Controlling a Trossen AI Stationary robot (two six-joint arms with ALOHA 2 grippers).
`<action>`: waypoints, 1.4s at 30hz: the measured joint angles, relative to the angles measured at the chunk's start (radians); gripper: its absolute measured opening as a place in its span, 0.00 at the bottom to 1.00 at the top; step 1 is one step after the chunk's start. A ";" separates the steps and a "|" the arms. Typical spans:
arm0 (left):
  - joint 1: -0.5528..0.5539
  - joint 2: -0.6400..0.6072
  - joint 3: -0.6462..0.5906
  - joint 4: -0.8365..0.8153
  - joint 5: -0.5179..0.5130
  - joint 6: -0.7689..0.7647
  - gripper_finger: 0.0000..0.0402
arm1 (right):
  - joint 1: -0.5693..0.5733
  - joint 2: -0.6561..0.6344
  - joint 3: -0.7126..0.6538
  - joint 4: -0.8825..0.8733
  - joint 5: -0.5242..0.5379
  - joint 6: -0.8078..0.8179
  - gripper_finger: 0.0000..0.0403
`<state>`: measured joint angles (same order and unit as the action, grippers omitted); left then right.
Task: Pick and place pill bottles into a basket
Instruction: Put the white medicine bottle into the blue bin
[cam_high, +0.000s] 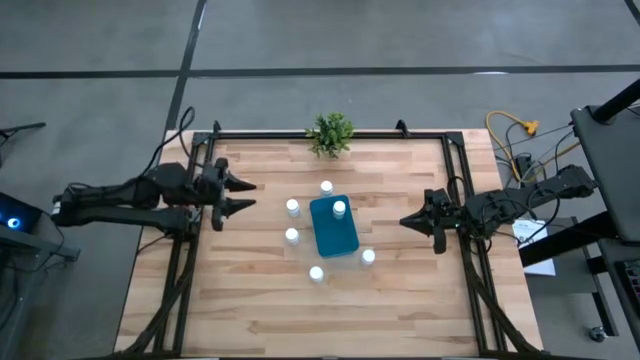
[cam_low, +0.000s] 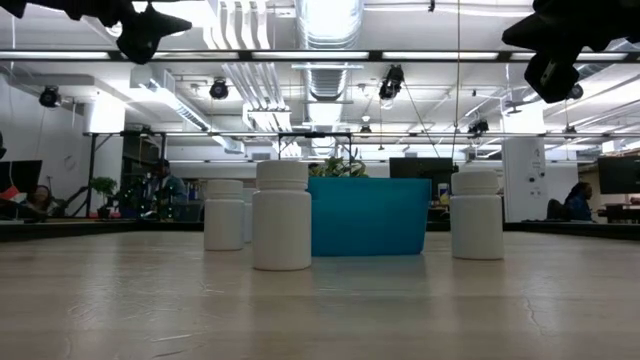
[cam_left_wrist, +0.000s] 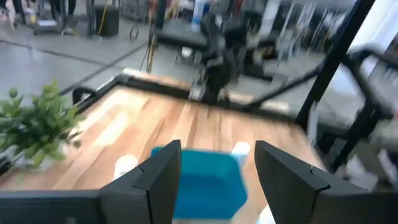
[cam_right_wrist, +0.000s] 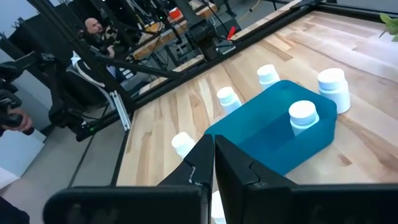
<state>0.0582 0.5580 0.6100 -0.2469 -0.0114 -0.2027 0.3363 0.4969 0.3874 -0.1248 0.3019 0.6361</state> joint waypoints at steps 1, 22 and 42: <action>0.001 0.011 0.013 -0.018 -0.002 0.008 0.47 | 0.000 0.000 0.000 0.000 0.000 0.000 0.02; 0.002 0.207 0.231 -0.235 -0.178 0.074 0.49 | 0.000 0.000 0.002 0.004 -0.016 0.056 0.02; 0.002 0.236 0.234 -0.198 -0.178 0.027 0.76 | 0.000 0.000 0.002 0.016 -0.016 0.052 0.02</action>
<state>0.0597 0.7935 0.8441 -0.4446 -0.1890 -0.1754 0.3359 0.4969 0.3889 -0.1090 0.2855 0.6880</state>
